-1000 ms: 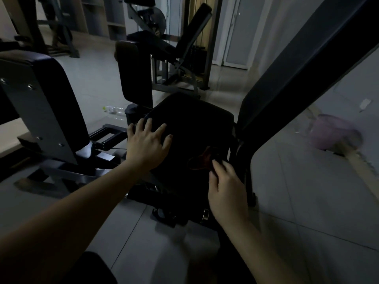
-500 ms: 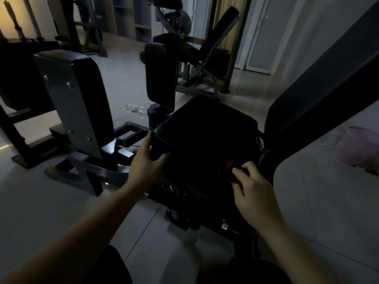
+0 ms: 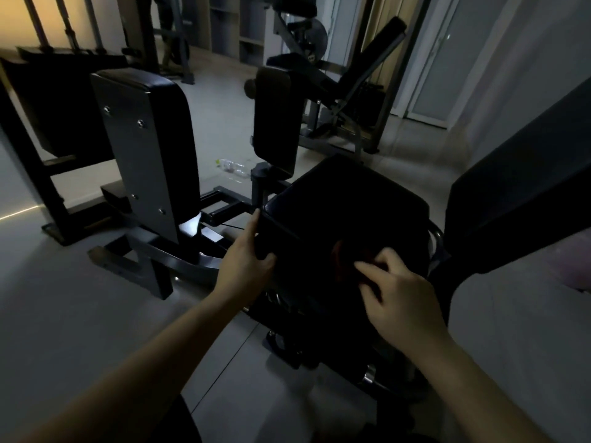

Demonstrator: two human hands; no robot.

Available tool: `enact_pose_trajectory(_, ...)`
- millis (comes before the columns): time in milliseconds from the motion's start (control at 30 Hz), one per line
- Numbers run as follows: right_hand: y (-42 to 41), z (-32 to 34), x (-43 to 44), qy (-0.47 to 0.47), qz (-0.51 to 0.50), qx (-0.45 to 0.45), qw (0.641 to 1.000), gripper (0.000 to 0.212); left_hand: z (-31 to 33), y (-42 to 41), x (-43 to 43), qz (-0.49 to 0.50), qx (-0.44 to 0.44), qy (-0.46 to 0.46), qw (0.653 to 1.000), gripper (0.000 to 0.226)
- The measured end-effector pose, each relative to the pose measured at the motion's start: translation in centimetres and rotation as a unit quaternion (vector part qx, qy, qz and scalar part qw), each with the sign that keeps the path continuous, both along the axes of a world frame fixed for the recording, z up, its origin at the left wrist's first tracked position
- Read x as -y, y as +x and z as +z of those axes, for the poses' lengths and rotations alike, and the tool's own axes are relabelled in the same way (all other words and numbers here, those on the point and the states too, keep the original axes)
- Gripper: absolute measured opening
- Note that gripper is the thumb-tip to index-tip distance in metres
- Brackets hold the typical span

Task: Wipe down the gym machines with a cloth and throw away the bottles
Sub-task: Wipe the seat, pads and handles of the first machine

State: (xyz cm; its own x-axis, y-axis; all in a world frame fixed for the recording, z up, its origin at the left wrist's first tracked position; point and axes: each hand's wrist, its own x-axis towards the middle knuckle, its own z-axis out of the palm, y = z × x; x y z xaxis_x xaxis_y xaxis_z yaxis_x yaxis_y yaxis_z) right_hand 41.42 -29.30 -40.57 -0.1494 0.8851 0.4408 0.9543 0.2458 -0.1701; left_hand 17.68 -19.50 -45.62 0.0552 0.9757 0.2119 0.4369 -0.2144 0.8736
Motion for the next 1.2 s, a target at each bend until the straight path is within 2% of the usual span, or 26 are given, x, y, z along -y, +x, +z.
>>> enact_pose_trajectory(100,-0.8,-0.3,-1.3,0.014,0.01,0.019,1.0,0.024,0.1,0.2,0.1,0.012,-0.009,0.013,1.0,0.086)
enact_pose_trajectory(267,-8.7,1.0,-8.0,0.008,0.029,0.038,0.999,0.017,0.5,0.3,0.2,0.036,-0.022,0.027,0.999,0.08)
enact_pose_trajectory(400,-13.9,3.2,-11.5,-0.023,0.067,0.038,0.997,0.023,1.3,0.2,0.9,0.035,-0.029,0.015,0.999,0.033)
enact_pose_trajectory(433,-13.8,3.7,-11.6,-0.048,0.077,0.02,0.996,0.027,1.5,-0.1,1.2,0.032,-0.017,0.005,0.999,0.031)
enact_pose_trajectory(500,-11.9,4.2,-10.6,-0.107,0.093,-0.066,0.988,0.038,1.7,-1.0,2.0,0.066,0.006,0.02,0.998,0.042)
enact_pose_trajectory(567,-8.8,4.2,-8.6,-0.17,0.101,-0.155,0.968,0.05,1.6,-1.5,3.2,0.112,-0.019,0.101,0.988,0.057)
enact_pose_trajectory(633,-6.1,4.3,-6.8,-0.228,0.102,-0.268,0.93,0.055,1.9,-0.3,4.7,0.05,-0.048,0.159,0.985,0.07)
enact_pose_trajectory(733,-3.7,5.1,-5.0,-0.305,0.117,-0.423,0.845,0.05,2.4,2.7,5.3,-0.043,-0.048,0.111,0.992,0.082)
enact_pose_trajectory(800,-2.5,5.6,-4.4,-0.336,0.143,-0.476,0.8,0.049,2.5,4.1,4.6,-0.016,-0.029,0.105,0.994,0.072)
enact_pose_trajectory(867,-1.3,5.9,-4.1,-0.342,0.166,-0.489,0.785,0.048,2.3,4.7,3.7,0.024,-0.025,0.118,0.992,0.049)
enact_pose_trajectory(900,-0.8,6.0,-4.2,-0.332,0.167,-0.478,0.795,0.047,2.4,4.6,3.4,0.039,-0.021,0.115,0.992,0.039)
enact_pose_trajectory(933,-0.1,6.1,-4.7,-0.308,0.152,-0.451,0.824,0.046,2.7,4.4,2.9,0.06,-0.03,0.109,0.992,0.032)
enact_pose_trajectory(1000,1.0,5.7,-6.2,-0.231,0.083,-0.347,0.905,0.048,3.2,2.9,1.6,0.149,-0.084,0.112,0.979,0.031)
enact_pose_trajectory(1033,1.4,5.2,-6.9,-0.205,0.056,-0.292,0.932,0.052,3.7,1.8,0.8,0.196,-0.102,0.113,0.969,0.034)
enact_pose_trajectory(1100,1.4,3.2,-8.0,-0.207,0.038,-0.212,0.954,0.062,4.2,-0.2,-0.7,0.225,-0.1,0.069,0.967,0.036)
enact_pose_trajectory(1200,0.6,-0.5,-8.9,-0.154,0.02,-0.068,0.986,0.064,4.6,-0.3,-1.8,0.182,-0.057,-0.015,0.981,0.036)
